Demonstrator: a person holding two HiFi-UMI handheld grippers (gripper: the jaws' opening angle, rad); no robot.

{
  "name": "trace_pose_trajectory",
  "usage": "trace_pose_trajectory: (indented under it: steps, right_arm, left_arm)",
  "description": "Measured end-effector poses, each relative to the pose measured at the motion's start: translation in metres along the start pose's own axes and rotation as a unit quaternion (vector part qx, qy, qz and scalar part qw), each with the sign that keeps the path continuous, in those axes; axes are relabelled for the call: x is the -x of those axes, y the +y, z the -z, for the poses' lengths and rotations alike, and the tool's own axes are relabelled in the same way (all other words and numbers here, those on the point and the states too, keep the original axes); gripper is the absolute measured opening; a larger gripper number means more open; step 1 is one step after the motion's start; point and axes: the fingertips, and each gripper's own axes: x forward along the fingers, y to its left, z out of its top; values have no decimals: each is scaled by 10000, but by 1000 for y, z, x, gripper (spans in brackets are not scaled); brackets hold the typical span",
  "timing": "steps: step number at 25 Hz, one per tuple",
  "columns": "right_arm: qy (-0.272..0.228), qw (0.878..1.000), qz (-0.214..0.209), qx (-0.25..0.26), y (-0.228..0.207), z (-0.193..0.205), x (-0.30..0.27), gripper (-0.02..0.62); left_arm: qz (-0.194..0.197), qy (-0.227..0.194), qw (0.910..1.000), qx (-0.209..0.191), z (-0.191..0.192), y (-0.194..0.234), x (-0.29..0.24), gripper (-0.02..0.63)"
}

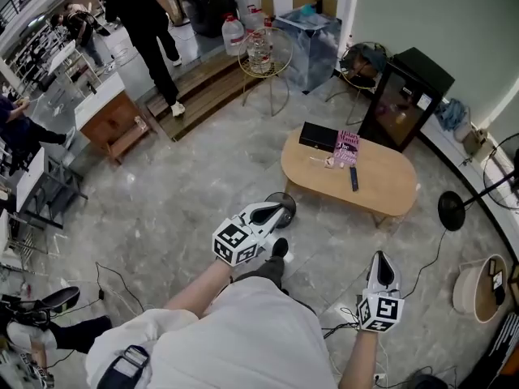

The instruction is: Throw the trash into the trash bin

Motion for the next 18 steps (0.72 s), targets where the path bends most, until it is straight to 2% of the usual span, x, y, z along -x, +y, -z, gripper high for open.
trace_pose_trajectory:
  steps: [10, 18]
  right_arm:
    - [151, 9998, 88, 110, -19, -10, -68, 11]
    - [275, 9991, 193, 250, -33, -39, -147, 11]
  left_arm:
    - [144, -35, 9999, 79, -13, 55, -66, 6]
    - [385, 3, 9992, 52, -32, 113, -128, 6]
